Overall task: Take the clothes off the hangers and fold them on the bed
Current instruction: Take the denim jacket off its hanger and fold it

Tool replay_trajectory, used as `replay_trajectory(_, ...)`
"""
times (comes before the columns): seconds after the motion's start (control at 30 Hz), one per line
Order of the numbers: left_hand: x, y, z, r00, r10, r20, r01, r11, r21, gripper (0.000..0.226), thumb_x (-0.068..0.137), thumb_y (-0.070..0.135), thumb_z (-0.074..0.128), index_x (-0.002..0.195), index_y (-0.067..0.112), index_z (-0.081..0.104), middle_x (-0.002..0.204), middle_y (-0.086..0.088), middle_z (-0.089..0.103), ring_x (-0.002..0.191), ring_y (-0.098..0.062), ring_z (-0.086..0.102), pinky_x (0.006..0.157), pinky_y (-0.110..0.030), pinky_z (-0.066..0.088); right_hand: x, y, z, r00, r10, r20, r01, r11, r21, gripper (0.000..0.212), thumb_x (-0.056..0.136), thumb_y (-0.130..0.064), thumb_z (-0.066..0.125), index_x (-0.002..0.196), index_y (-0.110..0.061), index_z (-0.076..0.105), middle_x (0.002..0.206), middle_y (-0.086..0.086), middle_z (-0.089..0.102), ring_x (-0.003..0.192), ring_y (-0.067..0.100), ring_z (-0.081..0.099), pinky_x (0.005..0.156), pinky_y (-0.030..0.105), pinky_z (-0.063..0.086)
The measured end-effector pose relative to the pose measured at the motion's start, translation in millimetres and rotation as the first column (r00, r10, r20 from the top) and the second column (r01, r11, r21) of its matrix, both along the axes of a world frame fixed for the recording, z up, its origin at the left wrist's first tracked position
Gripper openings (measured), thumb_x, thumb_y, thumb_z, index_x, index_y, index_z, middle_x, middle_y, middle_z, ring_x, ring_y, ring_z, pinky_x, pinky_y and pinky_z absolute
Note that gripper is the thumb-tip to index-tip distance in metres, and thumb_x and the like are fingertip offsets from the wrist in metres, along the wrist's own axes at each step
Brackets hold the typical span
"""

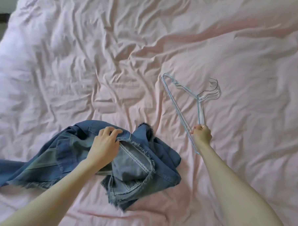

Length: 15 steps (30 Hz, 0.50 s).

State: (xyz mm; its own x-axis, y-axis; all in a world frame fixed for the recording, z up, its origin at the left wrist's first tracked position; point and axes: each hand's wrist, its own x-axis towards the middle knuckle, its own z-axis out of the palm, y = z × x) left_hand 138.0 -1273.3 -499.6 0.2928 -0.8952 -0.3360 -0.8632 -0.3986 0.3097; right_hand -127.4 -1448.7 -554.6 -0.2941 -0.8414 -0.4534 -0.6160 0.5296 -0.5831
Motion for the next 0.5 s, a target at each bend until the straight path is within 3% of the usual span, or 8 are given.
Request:
replay_trajectory(0.13, 2.6, -7.0, -24.7, 0.995, -0.074, 0.071, 0.068, 0.994, 0.08, 0.055, 0.085, 0.008, 0.054, 0.138, 0.017, 0.042, 0.136, -0.008, 0.041, 0.127, -0.03, 0.034, 0.097, -0.039, 0.033, -4.3, -12.7, -16.7, 0.998, -0.03, -0.061, 0.03, 1.0, 0.006, 0.037, 0.094, -0.016, 0.038, 0.126, -0.001, 0.05, 0.126, 0.017, 0.058, 0.117, 0.035, 0.05, 0.097, 0.037, 0.037)
replay_trajectory(0.2, 3.7, -10.7, -31.7, 0.989, -0.108, 0.096, 0.101, 0.992, 0.074, 0.058, 0.079, 0.005, 0.058, 0.135, 0.015, 0.046, 0.135, -0.01, 0.044, 0.125, -0.032, 0.038, 0.095, -0.042, 0.036, -7.3, -15.7, -21.7, 0.994, 0.026, -0.105, -0.026, 1.0, 0.004, 0.045, 0.092, -0.018, 0.041, 0.135, -0.002, 0.041, 0.133, 0.018, 0.051, 0.123, 0.035, 0.046, 0.102, 0.042, 0.036)
replay_trajectory(0.3, 4.3, -17.1, -40.6, 0.984, -0.137, 0.116, 0.125, 0.987, 0.102, 0.056, 0.08, 0.008, 0.06, 0.134, 0.015, 0.047, 0.135, -0.009, 0.044, 0.125, -0.032, 0.039, 0.095, -0.044, 0.037, -9.8, -17.2, -30.0, 0.99, 0.086, -0.108, -0.086, 0.996, 0.003, 0.058, 0.093, -0.016, 0.044, 0.146, -0.001, 0.025, 0.145, 0.02, 0.037, 0.133, 0.034, 0.035, 0.11, 0.038, 0.027)
replay_trajectory(0.4, 3.3, -23.3, -46.5, 0.98, -0.151, 0.131, 0.133, 0.982, 0.137, 0.05, 0.082, 0.017, 0.065, 0.13, 0.017, 0.051, 0.133, -0.01, 0.047, 0.123, -0.033, 0.042, 0.093, -0.046, 0.038, 4.6, -3.4, -27.1, 0.976, 0.167, -0.137, -0.168, 0.986, 0.004, 0.05, 0.095, -0.015, 0.043, 0.141, 0.0, 0.034, 0.145, 0.018, 0.037, 0.133, 0.032, 0.035, 0.109, 0.037, 0.028)
replay_trajectory(0.5, 3.0, -28.0, -49.8, 0.974, -0.155, 0.167, 0.137, 0.984, 0.116, 0.03, 0.076, 0.018, 0.073, 0.106, 0.014, 0.066, 0.113, -0.013, 0.057, 0.104, -0.037, 0.053, 0.079, -0.046, 0.042, 36.2, 30.0, -15.1, 0.913, 0.408, -0.026, -0.409, 0.912, -0.034, 0.033, 0.095, -0.019, 0.046, 0.12, -0.003, 0.057, 0.123, 0.014, 0.056, 0.118, 0.028, 0.049, 0.1, 0.033, 0.037)
